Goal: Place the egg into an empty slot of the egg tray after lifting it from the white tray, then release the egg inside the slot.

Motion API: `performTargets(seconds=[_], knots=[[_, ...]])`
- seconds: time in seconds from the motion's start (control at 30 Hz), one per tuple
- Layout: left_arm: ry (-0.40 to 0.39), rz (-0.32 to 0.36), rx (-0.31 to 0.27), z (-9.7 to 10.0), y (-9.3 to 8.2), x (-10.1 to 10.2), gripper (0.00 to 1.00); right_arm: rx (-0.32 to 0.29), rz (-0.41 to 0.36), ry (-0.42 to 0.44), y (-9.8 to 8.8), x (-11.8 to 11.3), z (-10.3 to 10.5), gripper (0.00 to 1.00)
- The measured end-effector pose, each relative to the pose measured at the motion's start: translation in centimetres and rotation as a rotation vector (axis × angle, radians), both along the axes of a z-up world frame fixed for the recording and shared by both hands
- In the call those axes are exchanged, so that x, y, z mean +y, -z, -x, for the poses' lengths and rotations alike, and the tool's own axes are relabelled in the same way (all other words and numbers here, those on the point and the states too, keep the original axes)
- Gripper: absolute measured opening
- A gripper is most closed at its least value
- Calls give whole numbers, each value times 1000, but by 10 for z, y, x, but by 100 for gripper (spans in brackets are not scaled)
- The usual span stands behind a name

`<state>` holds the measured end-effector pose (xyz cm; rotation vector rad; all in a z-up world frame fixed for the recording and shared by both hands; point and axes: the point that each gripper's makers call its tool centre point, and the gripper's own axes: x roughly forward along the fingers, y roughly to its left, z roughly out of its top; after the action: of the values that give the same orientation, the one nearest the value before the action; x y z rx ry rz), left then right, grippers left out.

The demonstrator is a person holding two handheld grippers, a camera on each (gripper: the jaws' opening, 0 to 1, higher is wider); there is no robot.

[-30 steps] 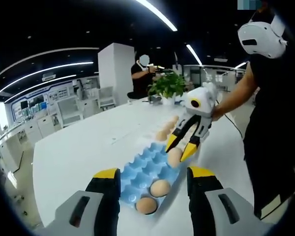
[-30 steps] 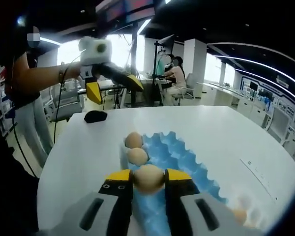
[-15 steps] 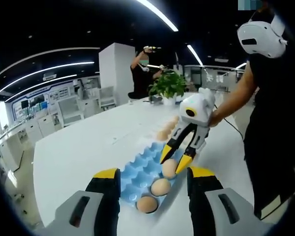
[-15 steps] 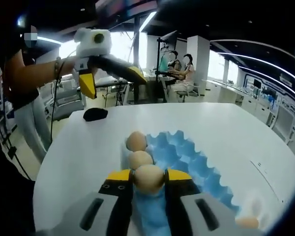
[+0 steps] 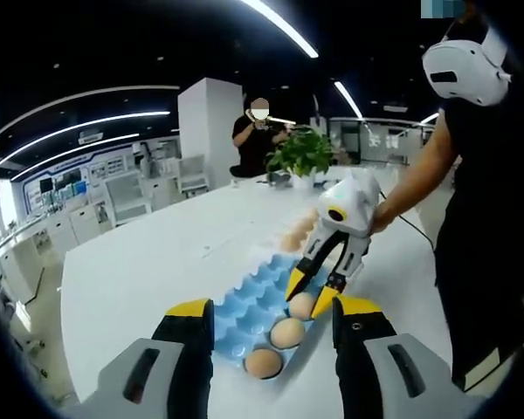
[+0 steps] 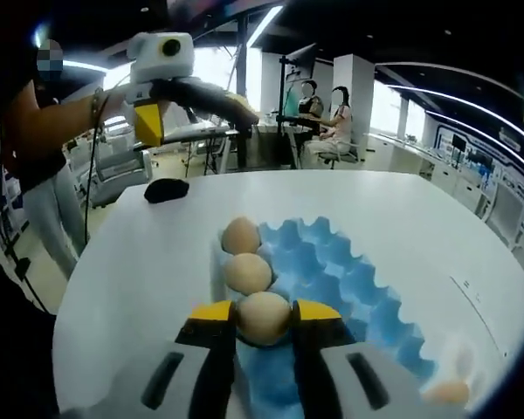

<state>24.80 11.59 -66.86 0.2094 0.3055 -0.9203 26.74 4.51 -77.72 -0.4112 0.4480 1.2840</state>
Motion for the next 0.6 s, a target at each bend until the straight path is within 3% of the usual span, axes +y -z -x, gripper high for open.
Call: performTargets(seconds=[0.13,0.3,0.6], knots=[[-2,4,0,1,0,1,55,2,-4,2,0,-1,0,25],[-2,-1,1,3,1,1,55,-48,14,-26,1,-1,3,26],[-7,-2,0,3,0,2,54,2,-50,11,-5,-1,2,26]])
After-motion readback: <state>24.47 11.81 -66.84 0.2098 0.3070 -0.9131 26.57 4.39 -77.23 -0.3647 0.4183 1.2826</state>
